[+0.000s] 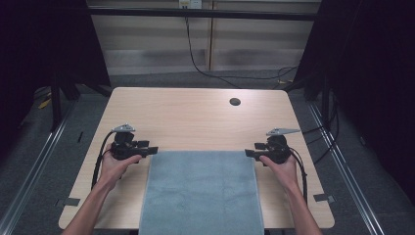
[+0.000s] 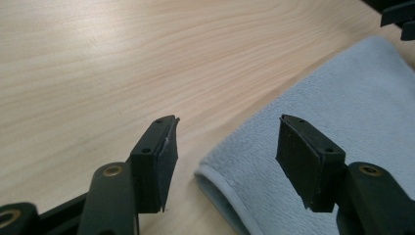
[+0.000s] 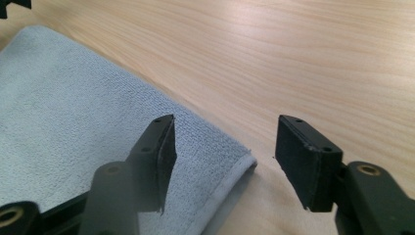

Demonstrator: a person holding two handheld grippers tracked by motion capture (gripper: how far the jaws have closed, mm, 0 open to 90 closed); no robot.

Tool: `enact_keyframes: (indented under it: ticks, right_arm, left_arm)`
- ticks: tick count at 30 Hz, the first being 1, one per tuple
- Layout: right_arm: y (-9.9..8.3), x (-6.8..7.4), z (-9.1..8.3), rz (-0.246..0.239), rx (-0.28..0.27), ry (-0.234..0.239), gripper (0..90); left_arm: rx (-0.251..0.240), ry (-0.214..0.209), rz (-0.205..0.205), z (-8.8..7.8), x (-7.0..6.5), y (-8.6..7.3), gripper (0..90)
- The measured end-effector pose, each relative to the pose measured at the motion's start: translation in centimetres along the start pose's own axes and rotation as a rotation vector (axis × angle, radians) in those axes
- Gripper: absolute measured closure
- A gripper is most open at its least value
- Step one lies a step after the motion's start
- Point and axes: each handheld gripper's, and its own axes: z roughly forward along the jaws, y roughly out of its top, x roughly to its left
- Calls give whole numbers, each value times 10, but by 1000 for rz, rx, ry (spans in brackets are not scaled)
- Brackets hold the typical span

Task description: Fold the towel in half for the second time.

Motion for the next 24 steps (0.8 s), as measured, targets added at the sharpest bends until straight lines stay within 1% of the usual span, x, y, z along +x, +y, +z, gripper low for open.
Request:
enact_keyframes:
  ticks: [1,3,6,8,9,11,12,15,16,17,18,19,20,21,22,24]
  right_arm:
    - [0,-1,3,-3,5,-5,430]
    - [1,-3,9,-11,28,-2,444]
    - [-1,-4,18,-11,41,13,445]
    - [-2,-4,20,-17,48,17,447]
    - [-3,-4,22,-14,56,10,448]
    - [-4,-5,25,-16,59,5,447]
    - [-5,-5,26,-17,62,3,450]
    - [-8,-3,30,-31,85,15,459]
    - [-9,-2,31,-40,82,20,471]
    - [-9,-1,31,-39,81,24,473]
    - [-9,0,31,-39,79,21,495]
    - [-10,2,31,-43,77,18,541]
    - [-10,2,31,-54,74,13,572]
    - [-11,4,30,-54,75,10,609]
    - [-12,4,30,-49,78,6,644]
    - [-13,5,30,-43,69,5,683]
  left_arm:
    - [-4,-10,-5,2,2,1,414]
    - [-4,-13,-12,7,4,3,417]
    - [14,-31,-8,13,3,-2,415]
    - [35,-26,3,18,1,-6,418]
    - [47,-29,8,21,0,-8,418]
    - [52,-28,12,23,0,-10,418]
    - [57,-35,11,24,0,-11,417]
    - [74,-31,15,27,1,-12,403]
    - [72,-31,11,27,1,-13,401]
    - [70,-32,11,27,2,-13,396]
    - [70,-33,13,27,3,-14,395]
    - [66,-36,13,27,3,-15,389]
    - [59,-41,4,26,3,-16,389]
    - [63,-43,15,25,4,-16,389]
    - [62,-44,17,24,4,-17,390]
    - [59,-50,23,23,3,-19,395]
